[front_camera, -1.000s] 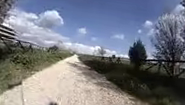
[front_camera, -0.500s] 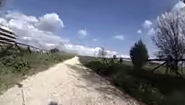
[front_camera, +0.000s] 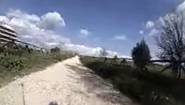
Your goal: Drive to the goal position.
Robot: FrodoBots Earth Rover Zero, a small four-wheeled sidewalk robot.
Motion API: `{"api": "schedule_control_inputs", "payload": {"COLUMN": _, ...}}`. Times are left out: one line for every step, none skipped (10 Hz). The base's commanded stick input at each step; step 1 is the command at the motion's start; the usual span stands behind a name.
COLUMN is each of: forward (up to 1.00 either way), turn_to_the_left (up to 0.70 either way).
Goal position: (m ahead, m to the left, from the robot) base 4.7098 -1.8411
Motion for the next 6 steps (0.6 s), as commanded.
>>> {"api": "schedule_control_inputs", "payload": {"forward": 0.70, "turn_to_the_left": 0.00}}
{"api": "schedule_control_inputs", "payload": {"forward": 0.70, "turn_to_the_left": 0.00}}
{"api": "schedule_control_inputs", "payload": {"forward": 0.70, "turn_to_the_left": 0.00}}
{"api": "schedule_control_inputs", "payload": {"forward": 0.70, "turn_to_the_left": 0.00}}
{"api": "schedule_control_inputs", "payload": {"forward": 0.70, "turn_to_the_left": 0.00}}
{"api": "schedule_control_inputs", "payload": {"forward": 0.70, "turn_to_the_left": 0.00}}
